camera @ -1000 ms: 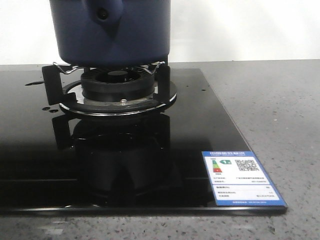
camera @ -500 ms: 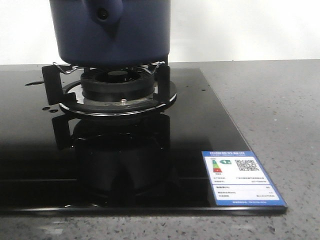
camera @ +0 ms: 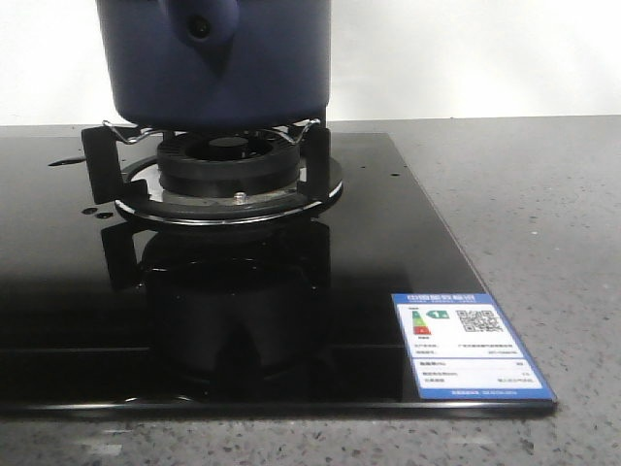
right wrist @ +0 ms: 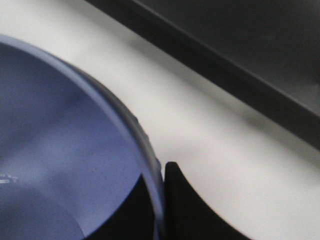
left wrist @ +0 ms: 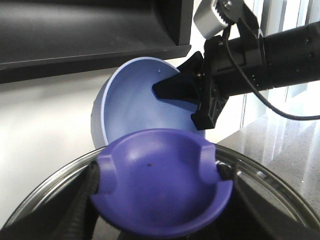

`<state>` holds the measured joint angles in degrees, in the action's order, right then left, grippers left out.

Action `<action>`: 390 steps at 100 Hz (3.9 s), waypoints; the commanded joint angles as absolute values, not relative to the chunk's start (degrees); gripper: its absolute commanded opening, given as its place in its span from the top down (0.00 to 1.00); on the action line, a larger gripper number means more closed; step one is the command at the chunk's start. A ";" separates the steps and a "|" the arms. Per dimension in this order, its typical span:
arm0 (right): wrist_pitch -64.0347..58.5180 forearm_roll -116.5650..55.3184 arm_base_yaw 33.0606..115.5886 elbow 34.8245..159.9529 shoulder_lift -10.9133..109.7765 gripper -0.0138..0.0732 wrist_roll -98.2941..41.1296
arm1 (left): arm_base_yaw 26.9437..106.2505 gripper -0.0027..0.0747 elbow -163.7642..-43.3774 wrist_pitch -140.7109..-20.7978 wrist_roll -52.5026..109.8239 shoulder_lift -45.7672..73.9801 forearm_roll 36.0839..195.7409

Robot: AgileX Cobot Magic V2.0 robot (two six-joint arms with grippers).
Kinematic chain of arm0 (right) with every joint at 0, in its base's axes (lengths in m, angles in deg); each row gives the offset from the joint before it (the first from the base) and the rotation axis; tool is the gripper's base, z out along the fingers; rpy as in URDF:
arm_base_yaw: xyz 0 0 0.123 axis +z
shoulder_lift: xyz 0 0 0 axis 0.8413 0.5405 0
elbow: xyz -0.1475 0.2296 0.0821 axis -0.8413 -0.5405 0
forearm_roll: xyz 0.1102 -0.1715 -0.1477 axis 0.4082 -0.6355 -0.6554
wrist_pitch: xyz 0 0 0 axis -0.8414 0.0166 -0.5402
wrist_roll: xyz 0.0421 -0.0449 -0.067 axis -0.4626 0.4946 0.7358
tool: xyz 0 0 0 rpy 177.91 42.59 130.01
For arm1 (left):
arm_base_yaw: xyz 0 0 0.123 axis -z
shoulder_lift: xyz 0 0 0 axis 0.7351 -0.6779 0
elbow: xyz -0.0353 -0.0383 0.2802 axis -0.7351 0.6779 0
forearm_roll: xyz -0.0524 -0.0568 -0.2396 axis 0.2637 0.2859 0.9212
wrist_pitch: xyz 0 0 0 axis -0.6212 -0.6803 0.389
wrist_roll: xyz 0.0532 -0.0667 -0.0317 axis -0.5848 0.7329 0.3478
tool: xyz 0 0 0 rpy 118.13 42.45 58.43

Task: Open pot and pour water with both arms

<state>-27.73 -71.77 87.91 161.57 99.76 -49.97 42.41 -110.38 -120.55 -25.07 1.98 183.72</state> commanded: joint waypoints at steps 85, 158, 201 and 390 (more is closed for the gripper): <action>-11.19 -89.39 89.42 162.39 97.40 0.91 -49.98 | 42.69 0.68 -112.28 -121.01 -24.48 3.60 189.48; -8.80 -103.50 95.49 162.39 97.29 0.91 -49.98 | 42.69 0.68 -112.28 -120.97 -24.48 3.60 189.28; -30.31 -92.32 93.35 162.39 94.77 0.91 -65.63 | 42.80 0.68 -112.28 -120.97 -24.48 3.51 189.28; -64.86 -34.96 47.28 127.00 89.20 0.67 -55.26 | 50.83 0.68 -112.49 -121.30 -31.44 -4.15 192.25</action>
